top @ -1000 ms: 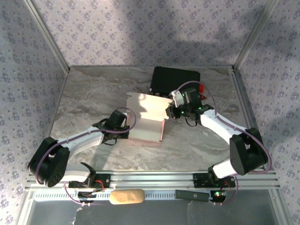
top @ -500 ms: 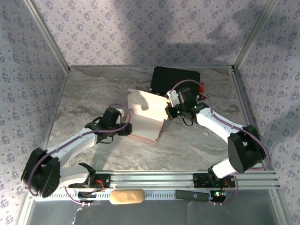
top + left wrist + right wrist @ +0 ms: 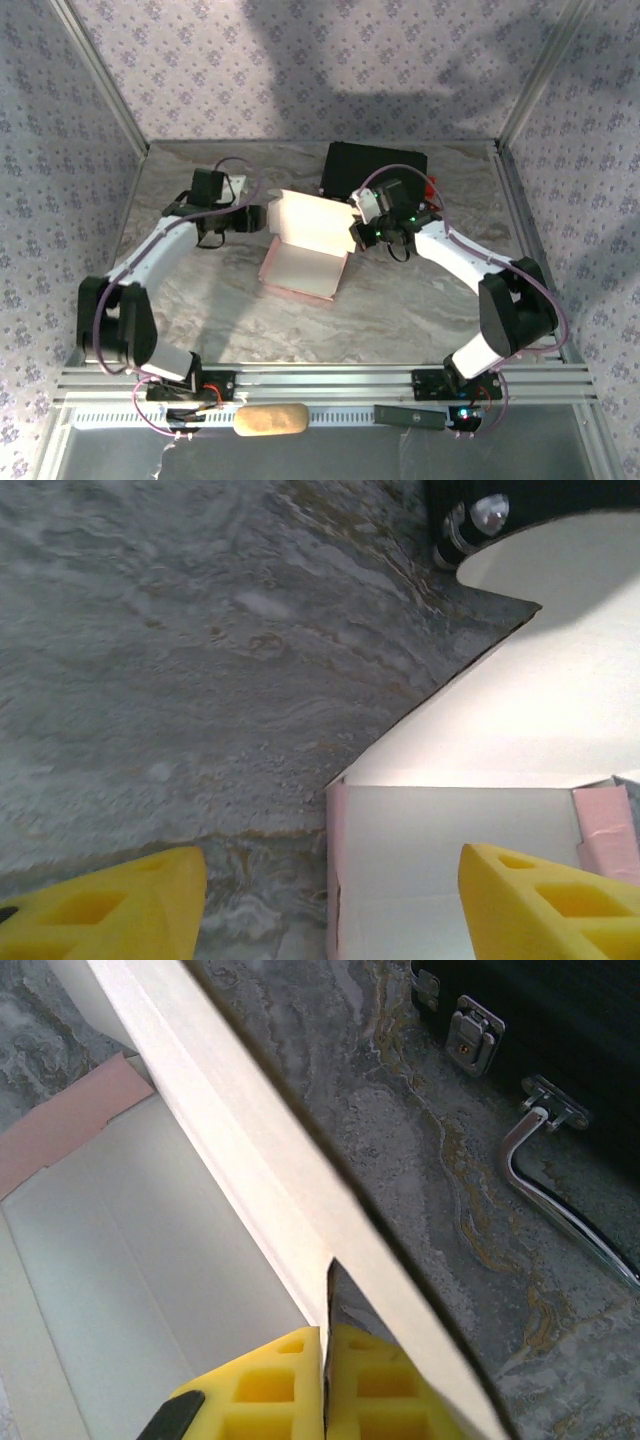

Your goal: Fold the paper box

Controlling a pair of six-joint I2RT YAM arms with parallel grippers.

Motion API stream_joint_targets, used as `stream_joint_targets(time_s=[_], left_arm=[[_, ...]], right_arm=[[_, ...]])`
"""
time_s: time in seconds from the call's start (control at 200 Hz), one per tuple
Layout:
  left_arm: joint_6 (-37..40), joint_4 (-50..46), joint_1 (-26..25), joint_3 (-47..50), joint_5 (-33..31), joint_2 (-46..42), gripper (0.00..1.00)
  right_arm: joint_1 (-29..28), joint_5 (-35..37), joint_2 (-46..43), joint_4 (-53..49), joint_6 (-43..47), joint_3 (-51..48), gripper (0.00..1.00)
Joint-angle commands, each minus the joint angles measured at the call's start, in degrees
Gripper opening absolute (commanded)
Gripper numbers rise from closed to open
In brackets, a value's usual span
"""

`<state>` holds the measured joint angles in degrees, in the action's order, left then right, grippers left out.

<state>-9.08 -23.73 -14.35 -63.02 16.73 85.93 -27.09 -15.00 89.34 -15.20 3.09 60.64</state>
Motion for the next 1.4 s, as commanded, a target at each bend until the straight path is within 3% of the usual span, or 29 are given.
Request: stream_joint_targets(time_s=[0.0, 0.14, 0.21, 0.345, 0.445, 0.525, 0.645, 0.845, 1.024, 1.224, 1.399], left_arm=[[5.7, 1.21, -1.77, -3.6, 5.31, 2.53, 0.64], [7.67, 5.21, -2.23, -3.94, 4.33, 4.82, 0.64], [7.96, 7.94, -1.54, -3.52, 6.88, 5.38, 0.65], [8.38, 6.77, -1.28, -5.42, 9.21, 8.13, 0.52], [8.64, 7.12, -1.46, -5.47, 7.82, 9.37, 0.51], [8.57, 7.94, -1.47, -5.24, 5.26, 9.78, 0.58], [8.24, 9.97, -1.46, -4.66, 5.65, 10.04, 0.55], [7.6, 10.48, -2.7, -4.94, 8.23, 10.83, 0.31], [5.01, 10.93, -4.36, -2.65, 3.97, 9.22, 0.13], [-1.58, 16.11, -7.65, 2.39, -4.95, 4.33, 0.0], [-8.8, 16.92, -11.17, 3.51, -13.46, 1.54, 0.0]], right_arm=[[0.38, -2.01, 1.1, -2.71, 1.98, 1.76, 0.0], [1.26, -4.1, 1.6, -3.14, 2.11, 2.41, 0.0], [1.53, -4.76, 2.02, -3.4, 2.21, 2.71, 0.0], [1.74, -5.45, 2.46, -3.44, 2.35, 2.99, 0.0], [1.73, -5.83, 2.79, -3.45, 2.28, 3.24, 0.0], [1.78, -5.72, 2.95, -3.78, 2.31, 3.43, 0.0], [1.78, -5.74, 3.14, -3.87, 2.35, 3.49, 0.0], [1.7, -4.95, 3.63, -3.74, 2.01, 4.03, 0.0], [1.08, -3.5, 4.22, -3.87, -0.25, 5.17, 0.0], [-2.62, 3.16, 5.11, -2.07, -10.75, 6.74, 0.0], [-8.36, 20.33, 6.57, -2.81, -25.75, 10.76, 0.0]])
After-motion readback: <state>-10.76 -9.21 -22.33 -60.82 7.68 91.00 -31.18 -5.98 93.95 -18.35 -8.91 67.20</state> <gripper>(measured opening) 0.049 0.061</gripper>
